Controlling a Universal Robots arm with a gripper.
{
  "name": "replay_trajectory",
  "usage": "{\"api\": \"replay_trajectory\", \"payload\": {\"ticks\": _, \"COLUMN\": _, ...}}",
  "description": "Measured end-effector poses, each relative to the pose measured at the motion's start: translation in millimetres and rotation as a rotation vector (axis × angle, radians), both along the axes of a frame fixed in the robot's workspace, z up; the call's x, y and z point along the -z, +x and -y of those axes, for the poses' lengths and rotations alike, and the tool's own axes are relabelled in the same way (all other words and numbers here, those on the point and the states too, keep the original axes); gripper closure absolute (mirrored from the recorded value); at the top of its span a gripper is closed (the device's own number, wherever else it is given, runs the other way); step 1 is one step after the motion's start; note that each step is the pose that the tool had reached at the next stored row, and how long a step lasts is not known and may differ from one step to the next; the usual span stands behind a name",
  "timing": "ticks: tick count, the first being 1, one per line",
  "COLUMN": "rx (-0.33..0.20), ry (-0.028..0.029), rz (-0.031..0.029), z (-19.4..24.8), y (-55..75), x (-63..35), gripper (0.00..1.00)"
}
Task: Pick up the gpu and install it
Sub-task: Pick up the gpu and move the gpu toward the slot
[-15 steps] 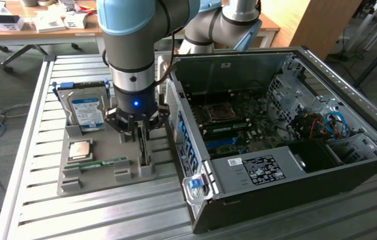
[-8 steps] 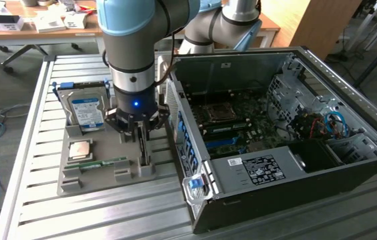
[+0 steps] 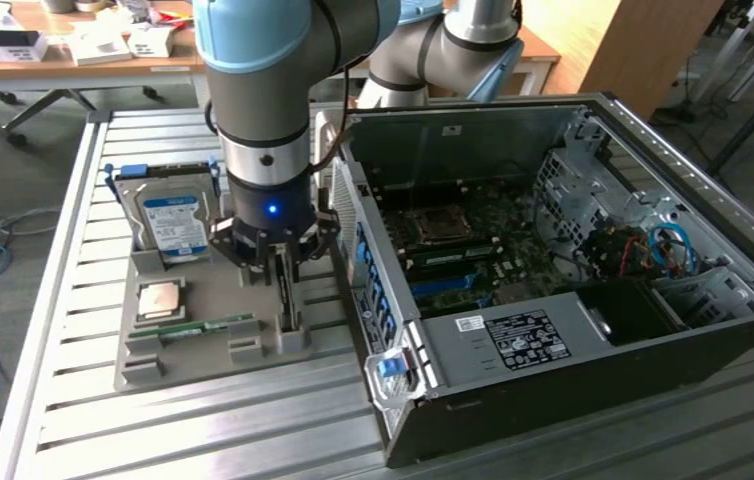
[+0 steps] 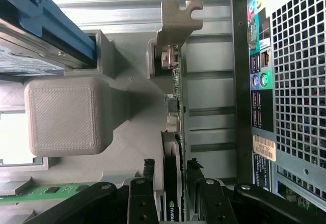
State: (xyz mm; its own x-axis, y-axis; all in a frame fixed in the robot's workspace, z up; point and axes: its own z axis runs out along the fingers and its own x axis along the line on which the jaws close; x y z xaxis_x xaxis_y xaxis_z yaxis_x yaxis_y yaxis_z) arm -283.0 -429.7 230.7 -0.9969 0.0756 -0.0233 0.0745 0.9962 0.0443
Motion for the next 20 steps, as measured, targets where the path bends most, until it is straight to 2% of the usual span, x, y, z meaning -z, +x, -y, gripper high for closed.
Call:
{"api": "replay_trajectory", "payload": {"ticks": 7, "rx": 0.0, "ry": 0.0001, "rz": 0.0, "z": 1.4, "y": 0.0, "x": 0.0, "gripper": 0.61}}
{"api": "replay_trajectory", "payload": {"ticks": 20, "rx": 0.0, "ry": 0.0, "rz": 0.0, "z": 1.5, "y": 1.1, "x": 0.0, "gripper": 0.63}}
